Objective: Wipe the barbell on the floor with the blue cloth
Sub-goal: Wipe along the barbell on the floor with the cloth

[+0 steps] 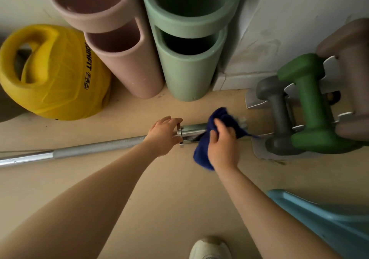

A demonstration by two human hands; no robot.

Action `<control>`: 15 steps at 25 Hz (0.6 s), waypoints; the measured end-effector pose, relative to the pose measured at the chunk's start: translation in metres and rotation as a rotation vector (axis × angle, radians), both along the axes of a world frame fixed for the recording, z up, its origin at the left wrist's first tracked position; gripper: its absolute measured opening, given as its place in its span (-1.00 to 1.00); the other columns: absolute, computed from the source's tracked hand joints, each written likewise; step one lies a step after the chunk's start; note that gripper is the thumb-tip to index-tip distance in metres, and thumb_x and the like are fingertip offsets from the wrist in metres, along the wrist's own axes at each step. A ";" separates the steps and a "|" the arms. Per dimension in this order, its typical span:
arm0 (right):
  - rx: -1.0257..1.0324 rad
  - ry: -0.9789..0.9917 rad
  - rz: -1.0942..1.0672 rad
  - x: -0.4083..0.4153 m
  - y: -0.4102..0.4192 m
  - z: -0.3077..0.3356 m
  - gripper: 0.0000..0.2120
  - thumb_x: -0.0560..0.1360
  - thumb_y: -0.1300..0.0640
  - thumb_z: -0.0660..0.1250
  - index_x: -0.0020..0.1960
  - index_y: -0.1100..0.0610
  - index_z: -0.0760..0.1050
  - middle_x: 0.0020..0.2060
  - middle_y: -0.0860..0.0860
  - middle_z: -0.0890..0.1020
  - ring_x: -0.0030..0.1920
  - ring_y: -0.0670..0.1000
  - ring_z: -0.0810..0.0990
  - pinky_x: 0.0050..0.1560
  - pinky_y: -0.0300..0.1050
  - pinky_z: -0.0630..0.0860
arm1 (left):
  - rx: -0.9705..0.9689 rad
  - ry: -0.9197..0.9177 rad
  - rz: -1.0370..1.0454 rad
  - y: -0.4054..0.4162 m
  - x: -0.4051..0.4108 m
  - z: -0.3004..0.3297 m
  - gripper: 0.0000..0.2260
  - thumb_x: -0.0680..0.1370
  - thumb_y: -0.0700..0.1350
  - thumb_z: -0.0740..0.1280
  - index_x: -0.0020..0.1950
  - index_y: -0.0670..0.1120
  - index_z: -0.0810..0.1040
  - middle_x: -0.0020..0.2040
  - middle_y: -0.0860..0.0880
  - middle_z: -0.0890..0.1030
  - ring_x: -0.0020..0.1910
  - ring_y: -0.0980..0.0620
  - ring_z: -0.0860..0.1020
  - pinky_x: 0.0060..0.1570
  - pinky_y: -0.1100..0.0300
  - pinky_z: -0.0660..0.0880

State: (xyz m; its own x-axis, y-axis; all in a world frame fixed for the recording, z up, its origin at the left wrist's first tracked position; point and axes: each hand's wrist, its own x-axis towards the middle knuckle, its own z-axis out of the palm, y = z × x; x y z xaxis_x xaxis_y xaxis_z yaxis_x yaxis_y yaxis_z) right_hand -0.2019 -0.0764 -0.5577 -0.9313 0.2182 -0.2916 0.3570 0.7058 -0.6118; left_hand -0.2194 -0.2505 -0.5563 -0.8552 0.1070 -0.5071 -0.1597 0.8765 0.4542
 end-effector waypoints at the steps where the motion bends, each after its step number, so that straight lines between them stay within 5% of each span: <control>1: 0.070 0.041 -0.038 -0.007 0.000 0.000 -0.66 0.56 0.14 0.18 0.32 0.01 0.40 0.16 0.15 0.50 0.09 0.21 0.51 -0.10 -0.05 0.38 | 0.013 -0.008 -0.001 -0.001 0.001 0.001 -0.47 0.52 -0.06 0.34 0.44 -0.01 0.23 0.44 -0.08 0.33 0.49 -0.04 0.12 0.44 0.07 0.10; 3: 0.277 0.073 0.146 -0.009 -0.026 0.004 -0.66 0.52 0.14 0.23 0.28 -0.03 0.45 0.12 0.14 0.54 0.09 0.21 0.46 -0.02 -0.01 0.34 | 0.036 -0.007 0.004 0.000 0.003 0.002 -0.47 0.51 -0.07 0.35 0.43 -0.04 0.25 0.42 -0.10 0.36 0.46 -0.07 0.19 0.42 0.05 0.15; 7: 0.345 0.093 0.604 -0.011 -0.028 -0.002 -0.70 0.46 0.03 0.25 0.19 -0.07 0.51 0.05 0.09 0.57 0.09 0.19 0.42 0.07 0.02 0.25 | 0.081 0.041 0.014 0.001 0.002 0.003 -0.50 0.46 -0.09 0.40 0.36 -0.10 0.33 0.27 -0.12 0.48 0.31 -0.12 0.38 0.31 0.03 0.32; 11: 0.491 0.033 0.259 -0.030 -0.002 -0.006 -0.75 0.44 0.11 0.26 0.09 0.13 0.51 0.15 0.20 0.49 0.13 0.25 0.39 0.15 0.08 0.34 | 0.061 0.021 0.016 0.000 0.002 0.000 -0.43 0.46 -0.09 0.42 0.41 -0.08 0.27 0.35 -0.10 0.43 0.37 -0.11 0.33 0.38 0.03 0.27; 15: 0.311 0.156 0.698 0.002 -0.033 -0.009 -0.68 0.41 0.18 0.27 0.16 0.10 0.45 0.15 0.12 0.54 0.20 0.19 0.46 0.33 0.09 0.25 | 0.095 0.037 0.043 0.000 0.007 0.002 -0.37 0.45 -0.08 0.41 0.45 0.01 0.20 0.32 -0.08 0.45 0.35 -0.11 0.34 0.34 0.03 0.30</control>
